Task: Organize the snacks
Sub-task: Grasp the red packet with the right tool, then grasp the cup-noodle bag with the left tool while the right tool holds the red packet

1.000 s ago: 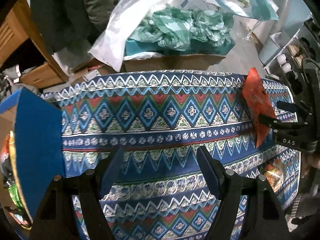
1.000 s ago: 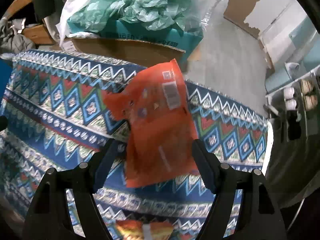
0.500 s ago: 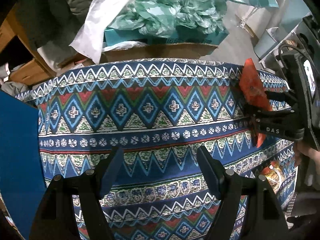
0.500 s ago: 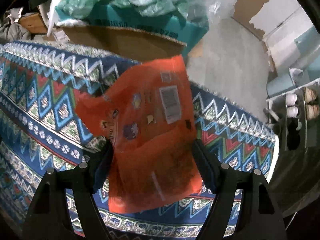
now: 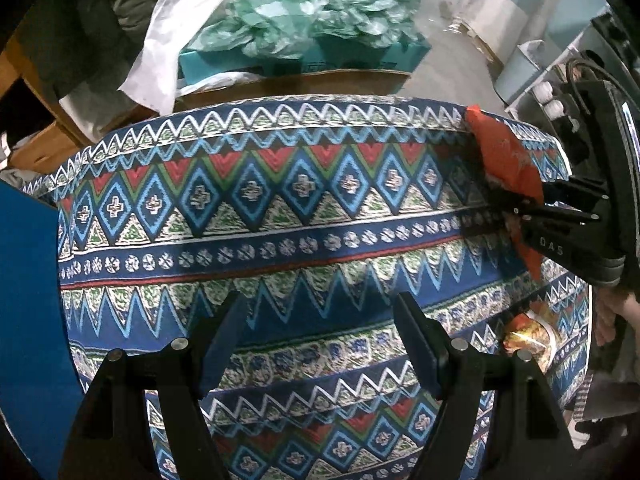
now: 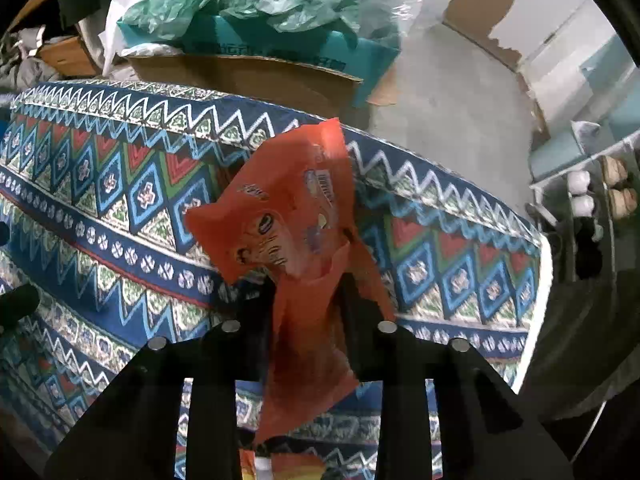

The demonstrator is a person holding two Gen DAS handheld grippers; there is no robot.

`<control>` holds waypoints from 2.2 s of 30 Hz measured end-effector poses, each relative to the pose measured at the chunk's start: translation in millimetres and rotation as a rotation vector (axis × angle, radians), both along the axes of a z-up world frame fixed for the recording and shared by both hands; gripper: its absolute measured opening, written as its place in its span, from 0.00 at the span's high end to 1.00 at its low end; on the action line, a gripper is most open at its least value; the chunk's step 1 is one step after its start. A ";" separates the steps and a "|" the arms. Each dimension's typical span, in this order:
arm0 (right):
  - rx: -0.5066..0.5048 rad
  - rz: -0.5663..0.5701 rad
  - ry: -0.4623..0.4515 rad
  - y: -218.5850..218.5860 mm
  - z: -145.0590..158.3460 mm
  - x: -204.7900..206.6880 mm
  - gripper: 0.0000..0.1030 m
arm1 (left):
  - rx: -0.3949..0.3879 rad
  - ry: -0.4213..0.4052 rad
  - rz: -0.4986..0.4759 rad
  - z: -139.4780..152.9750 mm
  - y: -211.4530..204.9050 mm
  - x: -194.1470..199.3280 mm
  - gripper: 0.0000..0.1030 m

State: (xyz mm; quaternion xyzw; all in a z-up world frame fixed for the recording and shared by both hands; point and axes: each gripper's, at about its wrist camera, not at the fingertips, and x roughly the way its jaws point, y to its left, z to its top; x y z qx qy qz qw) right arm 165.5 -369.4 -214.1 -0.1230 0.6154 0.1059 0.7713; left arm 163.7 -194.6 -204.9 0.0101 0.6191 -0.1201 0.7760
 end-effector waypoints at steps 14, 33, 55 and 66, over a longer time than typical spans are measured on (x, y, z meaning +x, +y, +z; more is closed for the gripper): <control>-0.017 -0.121 -0.016 -45.2 36.0 -70.1 0.78 | -0.044 -0.001 -0.087 18.2 -49.0 -38.5 0.25; 0.082 -0.201 0.064 -43.3 19.3 -149.9 0.78 | -0.029 0.029 -0.108 8.8 -72.4 -81.2 0.25; 0.081 -0.171 0.020 -2.8 47.6 -146.2 0.79 | -0.059 0.040 -0.049 15.5 -51.0 -83.4 0.21; 0.069 -0.237 -0.017 -58.6 42.9 -130.3 0.79 | -0.034 0.096 -0.089 -2.8 -103.6 -89.5 0.21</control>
